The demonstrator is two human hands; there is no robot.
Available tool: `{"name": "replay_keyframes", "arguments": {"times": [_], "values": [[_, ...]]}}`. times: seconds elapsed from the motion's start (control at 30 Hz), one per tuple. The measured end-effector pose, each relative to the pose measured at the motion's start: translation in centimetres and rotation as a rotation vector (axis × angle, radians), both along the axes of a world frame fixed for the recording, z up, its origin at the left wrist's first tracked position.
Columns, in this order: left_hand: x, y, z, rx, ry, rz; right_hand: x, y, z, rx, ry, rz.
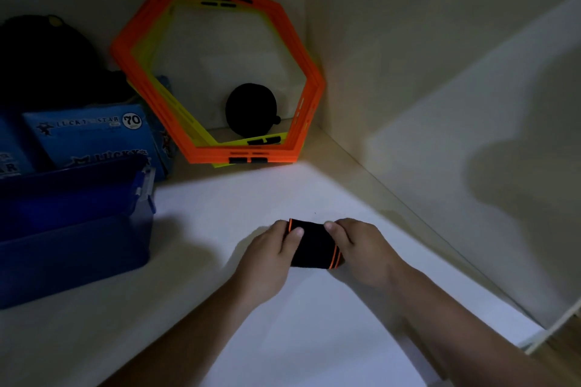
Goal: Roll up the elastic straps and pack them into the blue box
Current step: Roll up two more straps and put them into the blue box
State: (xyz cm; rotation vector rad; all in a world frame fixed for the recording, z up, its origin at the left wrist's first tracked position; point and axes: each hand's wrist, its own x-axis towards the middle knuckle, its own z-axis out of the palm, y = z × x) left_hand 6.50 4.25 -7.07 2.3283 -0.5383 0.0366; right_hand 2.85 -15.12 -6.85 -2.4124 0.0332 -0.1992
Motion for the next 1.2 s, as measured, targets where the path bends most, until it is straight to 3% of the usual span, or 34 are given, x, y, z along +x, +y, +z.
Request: {"name": "replay_keyframes", "arguments": {"times": [0.07,0.2,0.27,0.47,0.57,0.77,0.87,0.93,1.1,1.2], "values": [[-0.4,-1.3,0.3,-0.186,0.073,0.055,0.1,0.8,0.3,0.137,-0.039,-0.062],[-2.1,-4.4,1.1,-0.59,0.358,0.165,0.2,2.7,0.5,0.697,-0.026,-0.172],[-2.8,-5.6,1.6,-0.766,0.415,0.205,0.1,3.4,0.7,0.76,-0.092,-0.199],[-3.7,-5.9,1.3,-0.919,0.519,0.134,-0.8,3.4,1.5,0.844,-0.108,-0.182],[-3.1,-4.4,1.1,-0.789,0.439,-0.008,-1.6,2.3,2.5,1.015,0.025,-0.103],[-2.8,-0.9,0.0,-0.56,-0.032,-0.13,-1.3,-2.0,4.0,0.964,0.537,0.155],[-3.6,-0.4,-0.1,-0.396,-0.305,-0.119,-1.5,-0.9,4.0,0.889,0.466,0.241],[-4.7,-0.1,0.4,-0.447,-0.267,-0.112,-1.7,0.1,3.5,0.882,0.331,0.233],[-7.1,0.1,2.0,-0.922,0.147,0.052,-2.2,2.3,2.8,0.85,0.12,0.29],[-8.0,-0.3,2.2,-1.014,0.282,0.107,-2.7,3.4,2.3,0.737,0.062,0.355]]}}
